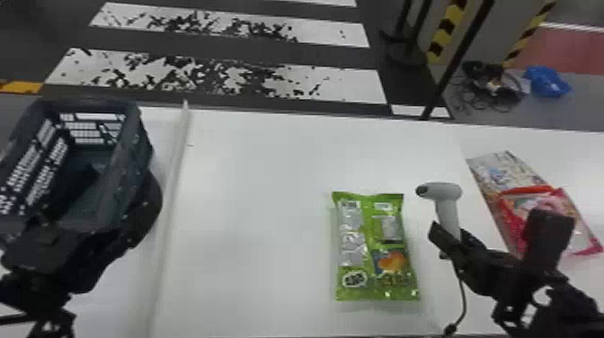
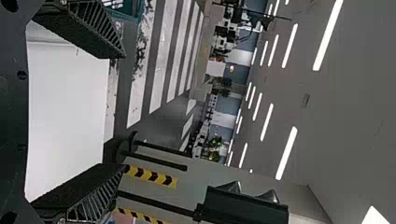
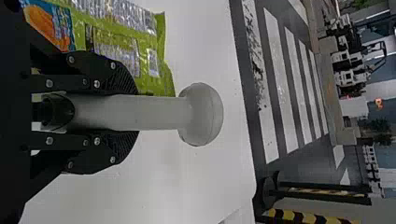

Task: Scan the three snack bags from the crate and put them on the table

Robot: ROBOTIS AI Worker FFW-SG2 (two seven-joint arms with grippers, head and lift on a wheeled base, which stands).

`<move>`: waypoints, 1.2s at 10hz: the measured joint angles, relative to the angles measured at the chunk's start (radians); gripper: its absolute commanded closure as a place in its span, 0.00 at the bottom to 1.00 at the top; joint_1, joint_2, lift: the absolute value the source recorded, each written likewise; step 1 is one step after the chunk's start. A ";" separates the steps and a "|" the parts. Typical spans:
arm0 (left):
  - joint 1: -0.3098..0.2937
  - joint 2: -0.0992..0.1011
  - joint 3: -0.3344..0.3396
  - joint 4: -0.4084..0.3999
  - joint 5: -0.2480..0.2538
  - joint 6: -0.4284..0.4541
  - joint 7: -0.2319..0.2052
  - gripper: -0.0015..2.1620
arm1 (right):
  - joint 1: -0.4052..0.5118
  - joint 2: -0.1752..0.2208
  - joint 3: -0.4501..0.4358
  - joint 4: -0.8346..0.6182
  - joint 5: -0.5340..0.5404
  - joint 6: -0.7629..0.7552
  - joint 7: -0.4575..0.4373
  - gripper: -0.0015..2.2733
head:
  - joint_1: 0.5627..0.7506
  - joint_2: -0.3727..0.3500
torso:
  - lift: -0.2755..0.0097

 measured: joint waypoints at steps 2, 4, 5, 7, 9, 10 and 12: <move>0.000 0.000 -0.001 -0.002 -0.001 0.001 0.000 0.02 | -0.043 -0.022 -0.068 0.135 -0.009 -0.055 0.032 0.86 | 0.70 0.17 | 0.64; 0.000 0.000 -0.009 -0.003 -0.007 0.003 0.002 0.02 | -0.075 -0.052 -0.093 0.260 -0.005 -0.114 0.045 0.86 | 0.70 0.10 | 0.64; -0.002 0.000 -0.015 -0.003 -0.011 0.004 0.003 0.02 | -0.086 -0.066 -0.094 0.311 0.004 -0.139 0.055 0.85 | 0.70 0.07 | 0.64; -0.002 0.001 -0.019 -0.006 -0.012 0.007 0.004 0.02 | -0.102 -0.087 -0.095 0.384 0.016 -0.178 0.072 0.67 | 0.70 0.03 | 0.64; -0.002 0.001 -0.023 -0.011 -0.022 0.011 0.007 0.02 | -0.103 -0.095 -0.095 0.400 0.017 -0.207 0.077 0.09 | 0.70 0.03 | 0.64; -0.001 0.000 -0.026 -0.014 -0.024 0.013 0.009 0.02 | -0.103 -0.098 -0.095 0.400 0.017 -0.212 0.078 0.06 | 0.70 0.03 | 0.64; 0.000 0.000 -0.030 -0.022 -0.027 0.015 0.010 0.02 | -0.102 -0.104 -0.095 0.399 0.017 -0.212 0.078 0.06 | 0.70 0.03 | 0.64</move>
